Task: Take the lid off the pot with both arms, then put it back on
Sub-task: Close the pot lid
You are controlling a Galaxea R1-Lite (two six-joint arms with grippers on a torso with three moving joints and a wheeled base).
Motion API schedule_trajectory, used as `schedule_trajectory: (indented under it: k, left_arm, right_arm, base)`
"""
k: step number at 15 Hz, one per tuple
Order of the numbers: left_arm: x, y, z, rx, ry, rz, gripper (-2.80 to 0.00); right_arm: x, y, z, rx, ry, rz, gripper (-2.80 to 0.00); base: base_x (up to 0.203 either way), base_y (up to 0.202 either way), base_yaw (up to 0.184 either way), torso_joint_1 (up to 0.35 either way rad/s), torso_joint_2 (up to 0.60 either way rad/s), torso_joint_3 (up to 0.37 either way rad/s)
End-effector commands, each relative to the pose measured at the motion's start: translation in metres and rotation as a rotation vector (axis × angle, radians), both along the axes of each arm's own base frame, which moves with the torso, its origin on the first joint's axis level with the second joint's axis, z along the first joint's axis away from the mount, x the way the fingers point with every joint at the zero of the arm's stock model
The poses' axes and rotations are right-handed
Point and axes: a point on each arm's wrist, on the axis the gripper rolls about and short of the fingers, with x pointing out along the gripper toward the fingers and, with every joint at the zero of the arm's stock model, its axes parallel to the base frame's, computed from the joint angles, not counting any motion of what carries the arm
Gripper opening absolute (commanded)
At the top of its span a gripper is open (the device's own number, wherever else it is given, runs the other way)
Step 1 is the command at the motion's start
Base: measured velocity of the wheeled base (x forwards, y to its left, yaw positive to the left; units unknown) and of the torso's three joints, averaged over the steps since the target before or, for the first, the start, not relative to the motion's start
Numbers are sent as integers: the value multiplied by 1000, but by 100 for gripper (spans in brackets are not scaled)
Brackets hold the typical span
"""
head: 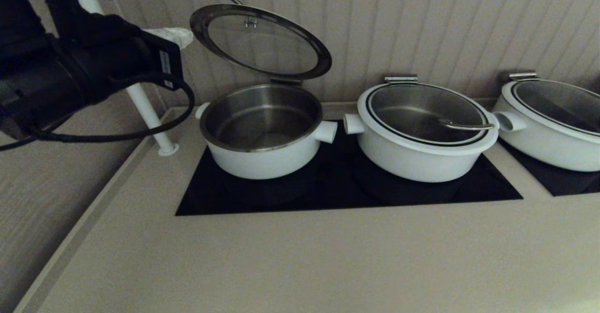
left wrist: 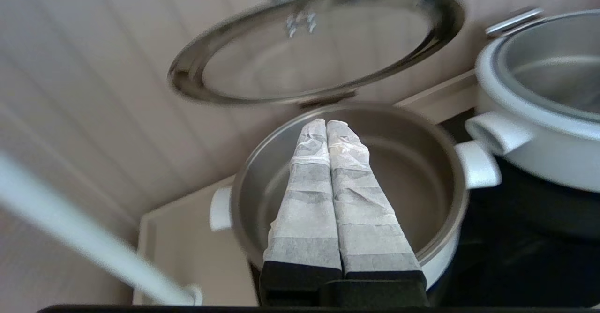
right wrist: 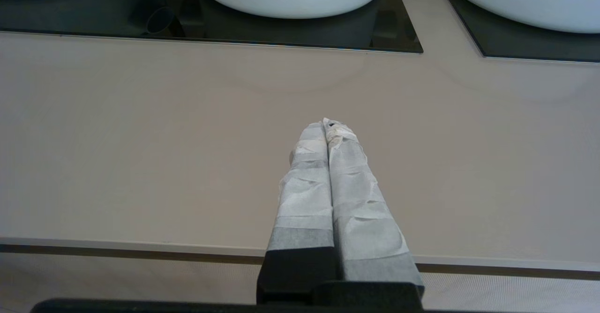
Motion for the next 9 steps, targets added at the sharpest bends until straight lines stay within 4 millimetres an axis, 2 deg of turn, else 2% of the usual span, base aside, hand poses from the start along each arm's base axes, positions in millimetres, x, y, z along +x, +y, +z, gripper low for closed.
schedule_trajectory:
  k: [1, 5, 9]
  left_arm:
    - [7, -2, 19, -7, -18, -5, -280]
    - [21, 3, 40, -11, -20, 14, -280]
    - [32, 7, 51, -6, -26, -16, -280]
  right_arm:
    - [0, 0, 0, -1, 0, 1, -280]
    - [0, 0, 0, -1, 0, 1, -280]
    - [0, 0, 0, -1, 0, 1, -280]
  base:
    - [0, 0, 0, 0, 0, 0]
    - [0, 0, 0, 0, 0, 0]
    - [0, 0, 0, 0, 0, 0]
